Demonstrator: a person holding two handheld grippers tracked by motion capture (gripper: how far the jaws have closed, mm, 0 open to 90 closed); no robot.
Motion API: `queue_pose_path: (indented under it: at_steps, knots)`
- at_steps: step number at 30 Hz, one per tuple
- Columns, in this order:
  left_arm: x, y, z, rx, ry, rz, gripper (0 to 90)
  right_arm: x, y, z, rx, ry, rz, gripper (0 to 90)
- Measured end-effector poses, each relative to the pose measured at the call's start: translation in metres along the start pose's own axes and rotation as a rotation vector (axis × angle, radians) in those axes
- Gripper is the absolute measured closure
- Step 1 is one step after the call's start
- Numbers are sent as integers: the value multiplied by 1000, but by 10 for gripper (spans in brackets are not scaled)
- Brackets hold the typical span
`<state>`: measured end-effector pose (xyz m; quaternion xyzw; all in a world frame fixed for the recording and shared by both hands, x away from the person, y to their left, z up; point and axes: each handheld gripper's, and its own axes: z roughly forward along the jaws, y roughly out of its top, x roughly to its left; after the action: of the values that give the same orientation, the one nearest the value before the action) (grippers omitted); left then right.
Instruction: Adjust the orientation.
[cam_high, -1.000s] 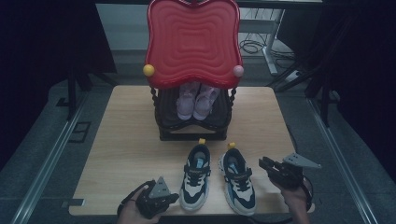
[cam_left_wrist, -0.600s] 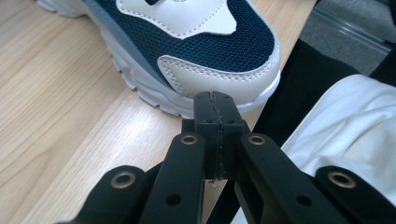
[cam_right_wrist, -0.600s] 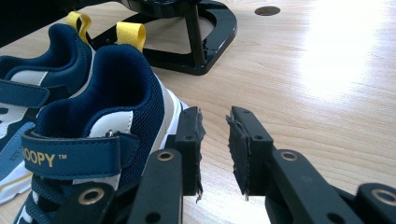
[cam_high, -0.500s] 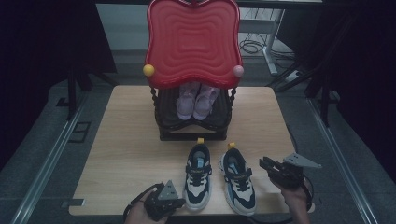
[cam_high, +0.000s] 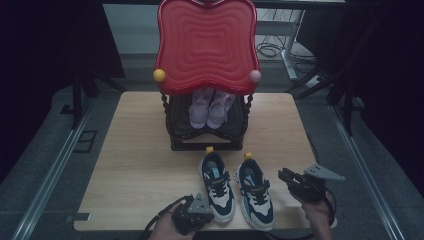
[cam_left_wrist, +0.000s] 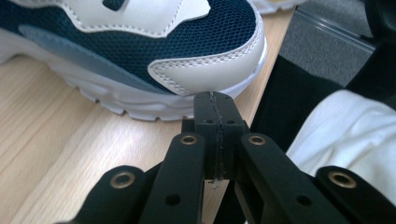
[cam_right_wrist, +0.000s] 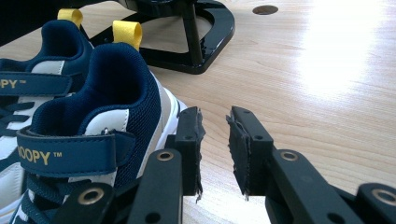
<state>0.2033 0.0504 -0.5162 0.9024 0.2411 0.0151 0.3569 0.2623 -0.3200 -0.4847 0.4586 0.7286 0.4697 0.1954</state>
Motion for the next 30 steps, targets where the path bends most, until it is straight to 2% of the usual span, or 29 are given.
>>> queue_pose_path:
  at_steps: [5,7,10,11,12,14,18,23,30]
  knots:
    - [-1,2,-1,-14,-4,4,899,-1,0,-1,-2,-1,2,731]
    - [-2,1,-9,-27,-3,8,900,-1,0,-1,-2,-1,3,731]
    - [3,2,-31,-68,21,3,900,-2,0,-1,-3,-3,2,731]
    - [8,3,-39,-82,33,-3,900,-2,0,-1,-3,-3,2,731]
    - [17,8,-51,-106,67,-9,900,-2,0,-1,-3,-3,3,731]
    - [29,14,-64,-141,90,-24,900,-1,0,-1,-2,-2,5,731]
    - [52,32,-78,-180,129,-39,900,-1,0,1,-1,-2,2,730]
    - [75,56,-68,-167,153,-39,900,-1,-1,2,4,0,3,729]
    - [87,82,-39,-114,172,4,900,-3,-2,1,1,-2,9,729]
